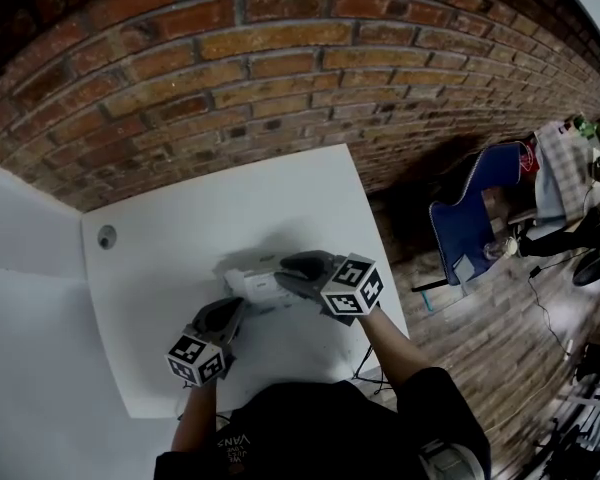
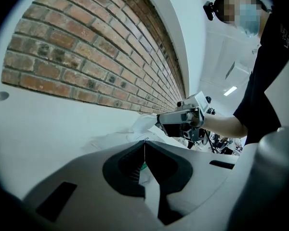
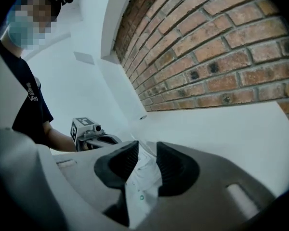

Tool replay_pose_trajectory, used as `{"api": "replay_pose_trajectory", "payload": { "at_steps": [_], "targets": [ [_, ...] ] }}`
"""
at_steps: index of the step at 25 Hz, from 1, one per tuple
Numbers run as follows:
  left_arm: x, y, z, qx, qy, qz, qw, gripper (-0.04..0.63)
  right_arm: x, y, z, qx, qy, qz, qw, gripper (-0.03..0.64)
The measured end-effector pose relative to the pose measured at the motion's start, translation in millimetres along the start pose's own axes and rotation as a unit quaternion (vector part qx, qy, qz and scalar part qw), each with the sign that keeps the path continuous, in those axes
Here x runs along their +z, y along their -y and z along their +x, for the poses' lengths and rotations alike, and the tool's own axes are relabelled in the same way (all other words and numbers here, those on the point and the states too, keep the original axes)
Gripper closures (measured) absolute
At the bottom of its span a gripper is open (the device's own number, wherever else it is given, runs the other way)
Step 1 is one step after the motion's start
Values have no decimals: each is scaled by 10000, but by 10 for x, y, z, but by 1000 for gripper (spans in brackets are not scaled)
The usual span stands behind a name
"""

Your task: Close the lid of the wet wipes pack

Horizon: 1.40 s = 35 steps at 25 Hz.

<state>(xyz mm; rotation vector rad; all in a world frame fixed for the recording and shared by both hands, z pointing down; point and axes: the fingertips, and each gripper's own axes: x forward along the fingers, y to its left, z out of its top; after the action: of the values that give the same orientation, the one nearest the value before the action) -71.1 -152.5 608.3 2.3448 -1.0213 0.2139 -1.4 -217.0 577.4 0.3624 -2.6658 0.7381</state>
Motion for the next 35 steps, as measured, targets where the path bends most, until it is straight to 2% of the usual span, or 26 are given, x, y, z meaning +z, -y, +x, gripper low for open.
{"api": "replay_pose_trajectory", "payload": {
  "at_steps": [4, 10, 21, 28, 35],
  "targets": [
    [45, 16, -29, 10, 76, -4, 10000, 597, -14, -74, -42, -12, 26, -188, 9998, 494],
    [158, 18, -28, 35, 241, 5, 9997, 597, -37, -119, -103, -8, 177, -24, 9998, 495],
    [206, 63, 64, 13, 276, -2, 9996, 597, -34, -247, -139, -3, 297, 101, 9995, 495],
    [188, 82, 85, 6, 244, -8, 9997, 597, 117, -282, -109, -113, 804, 763, 9938, 506],
    [201, 85, 51, 37, 283, -2, 9996, 597, 118, -265, -2, -314, 513, 1055, 9926, 508]
  ]
}}
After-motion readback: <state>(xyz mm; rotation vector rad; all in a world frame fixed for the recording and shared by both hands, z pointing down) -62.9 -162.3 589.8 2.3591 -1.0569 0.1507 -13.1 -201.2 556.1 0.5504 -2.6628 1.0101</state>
